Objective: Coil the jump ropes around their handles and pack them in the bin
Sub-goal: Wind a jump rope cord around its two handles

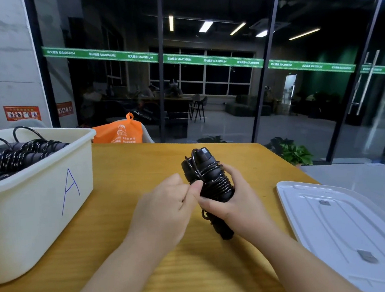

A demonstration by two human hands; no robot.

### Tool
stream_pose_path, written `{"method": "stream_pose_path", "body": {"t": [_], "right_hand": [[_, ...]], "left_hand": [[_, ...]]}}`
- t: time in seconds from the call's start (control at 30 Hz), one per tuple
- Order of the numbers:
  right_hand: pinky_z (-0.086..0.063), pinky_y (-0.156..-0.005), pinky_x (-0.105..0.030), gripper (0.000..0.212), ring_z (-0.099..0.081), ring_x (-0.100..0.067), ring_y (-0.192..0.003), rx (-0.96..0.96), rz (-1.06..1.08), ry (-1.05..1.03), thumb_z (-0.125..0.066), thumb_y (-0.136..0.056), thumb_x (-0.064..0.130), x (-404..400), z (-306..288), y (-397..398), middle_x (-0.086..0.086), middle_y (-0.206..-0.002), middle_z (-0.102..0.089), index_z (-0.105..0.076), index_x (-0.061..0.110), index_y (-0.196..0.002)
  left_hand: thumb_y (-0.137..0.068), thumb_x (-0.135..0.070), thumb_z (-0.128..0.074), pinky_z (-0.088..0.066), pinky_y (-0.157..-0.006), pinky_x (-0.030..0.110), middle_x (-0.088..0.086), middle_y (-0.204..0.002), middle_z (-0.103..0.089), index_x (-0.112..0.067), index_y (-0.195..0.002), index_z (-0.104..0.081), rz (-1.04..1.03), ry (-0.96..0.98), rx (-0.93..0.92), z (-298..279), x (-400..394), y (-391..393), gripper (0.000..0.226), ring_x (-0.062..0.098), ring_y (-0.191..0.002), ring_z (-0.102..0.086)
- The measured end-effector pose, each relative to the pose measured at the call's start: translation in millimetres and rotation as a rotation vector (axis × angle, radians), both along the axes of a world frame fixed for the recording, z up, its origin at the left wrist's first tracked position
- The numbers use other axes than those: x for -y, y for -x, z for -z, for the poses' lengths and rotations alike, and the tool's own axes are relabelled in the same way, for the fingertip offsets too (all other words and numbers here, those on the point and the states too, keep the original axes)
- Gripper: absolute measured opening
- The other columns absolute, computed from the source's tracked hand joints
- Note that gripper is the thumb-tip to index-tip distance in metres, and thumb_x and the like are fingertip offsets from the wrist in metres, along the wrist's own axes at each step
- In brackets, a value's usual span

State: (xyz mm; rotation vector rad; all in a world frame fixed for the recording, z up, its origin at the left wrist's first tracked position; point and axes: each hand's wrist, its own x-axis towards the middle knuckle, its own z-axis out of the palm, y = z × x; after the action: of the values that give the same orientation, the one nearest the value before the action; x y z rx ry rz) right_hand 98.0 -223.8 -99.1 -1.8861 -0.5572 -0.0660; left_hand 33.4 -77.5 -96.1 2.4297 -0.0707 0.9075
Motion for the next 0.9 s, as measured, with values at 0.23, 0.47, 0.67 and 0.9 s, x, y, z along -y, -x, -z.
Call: {"method": "stream_pose_path", "body": {"t": [0.23,0.47,0.67,0.9], "right_hand": [[-0.060,-0.071,-0.037,0.044,-0.073,-0.018,-0.072,-0.140,-0.051,-0.088,-0.083,-0.072,0.018,-1.0,-3.0,1.3,-0.003,-0.084,-0.074,-0.060,0.015,-0.109],[-0.053,-0.060,-0.030,0.040,-0.069,-0.018,-0.069,-0.374,-0.210,-0.276,-0.079,-0.066,0.023,3.9,-6.8,3.7,-0.004,-0.079,-0.072,-0.064,0.010,-0.101],[-0.053,-0.059,-0.028,0.040,-0.069,-0.019,-0.073,-0.468,-0.349,-0.359,-0.069,-0.071,0.028,2.0,-5.5,5.5,-0.009,-0.086,-0.072,-0.063,0.006,-0.104],[-0.051,-0.057,-0.029,0.048,-0.067,-0.018,-0.071,-0.589,-0.359,-0.425,-0.071,-0.072,0.034,1.1,-3.8,6.8,-0.010,-0.088,-0.070,-0.062,0.008,-0.111]], "left_hand": [[-0.080,-0.067,-0.034,-0.034,-0.055,0.023,-0.013,-0.080,-0.048,-0.025,-0.063,-0.053,0.129,0.153,0.068,3.8,-24.1,-6.4,0.049,0.010,-0.064,-0.049],[-0.098,-0.026,-0.043,-0.037,-0.061,0.006,-0.024,-0.069,-0.065,-0.024,-0.081,-0.063,0.227,0.458,-0.135,10.9,-29.2,-15.0,0.027,-0.008,-0.065,-0.057],[-0.099,-0.026,-0.041,-0.051,-0.080,0.033,-0.009,-0.080,-0.066,-0.022,-0.096,-0.052,0.289,0.703,-0.133,19.3,-18.0,-17.3,0.012,0.005,-0.072,-0.067],[-0.083,-0.043,-0.048,-0.045,-0.076,0.023,-0.002,-0.097,-0.071,-0.023,-0.111,-0.060,0.401,0.862,-0.132,20.2,-20.7,-17.4,0.036,0.007,-0.083,-0.065]]}}
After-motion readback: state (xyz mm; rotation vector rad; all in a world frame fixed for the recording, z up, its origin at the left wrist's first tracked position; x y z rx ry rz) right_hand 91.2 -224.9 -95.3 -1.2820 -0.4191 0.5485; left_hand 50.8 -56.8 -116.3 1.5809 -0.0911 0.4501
